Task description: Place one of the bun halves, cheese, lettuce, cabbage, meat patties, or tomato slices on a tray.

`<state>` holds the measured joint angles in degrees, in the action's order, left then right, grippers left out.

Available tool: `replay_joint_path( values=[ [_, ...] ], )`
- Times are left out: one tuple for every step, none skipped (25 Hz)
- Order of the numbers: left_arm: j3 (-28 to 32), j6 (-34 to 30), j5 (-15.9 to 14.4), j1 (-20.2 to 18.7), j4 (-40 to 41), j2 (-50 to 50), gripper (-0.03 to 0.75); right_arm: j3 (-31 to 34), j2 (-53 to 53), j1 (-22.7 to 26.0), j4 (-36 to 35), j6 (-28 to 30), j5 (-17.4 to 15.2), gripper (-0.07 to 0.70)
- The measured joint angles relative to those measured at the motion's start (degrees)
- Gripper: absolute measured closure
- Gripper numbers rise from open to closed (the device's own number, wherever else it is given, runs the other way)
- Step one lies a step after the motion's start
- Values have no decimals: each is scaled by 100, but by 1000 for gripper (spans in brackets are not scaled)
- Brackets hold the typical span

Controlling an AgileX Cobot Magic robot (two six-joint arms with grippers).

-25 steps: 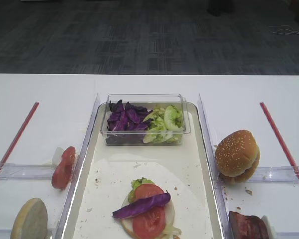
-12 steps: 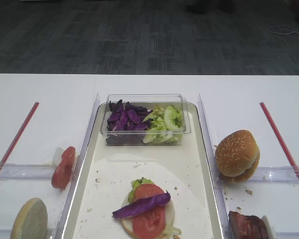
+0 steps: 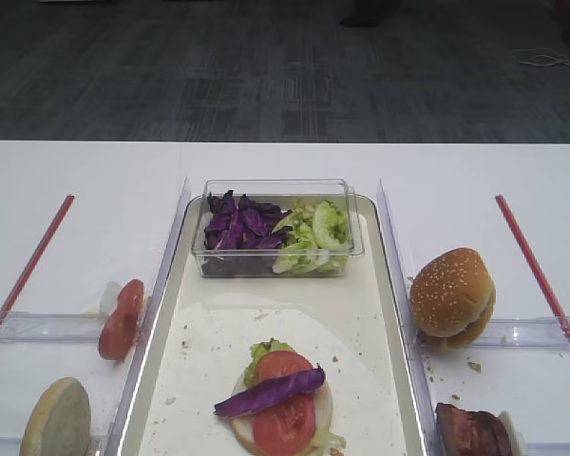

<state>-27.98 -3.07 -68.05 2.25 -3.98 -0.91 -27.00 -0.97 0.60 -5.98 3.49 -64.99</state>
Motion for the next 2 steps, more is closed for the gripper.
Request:
replay_joint_path(
  values=[
    [0, 0, 0, 0, 0, 0, 314, 0, 0, 0, 0, 0, 0, 163],
    [0, 0, 0, 0, 0, 0, 314, 0, 0, 0, 0, 0, 0, 163]
  ],
)
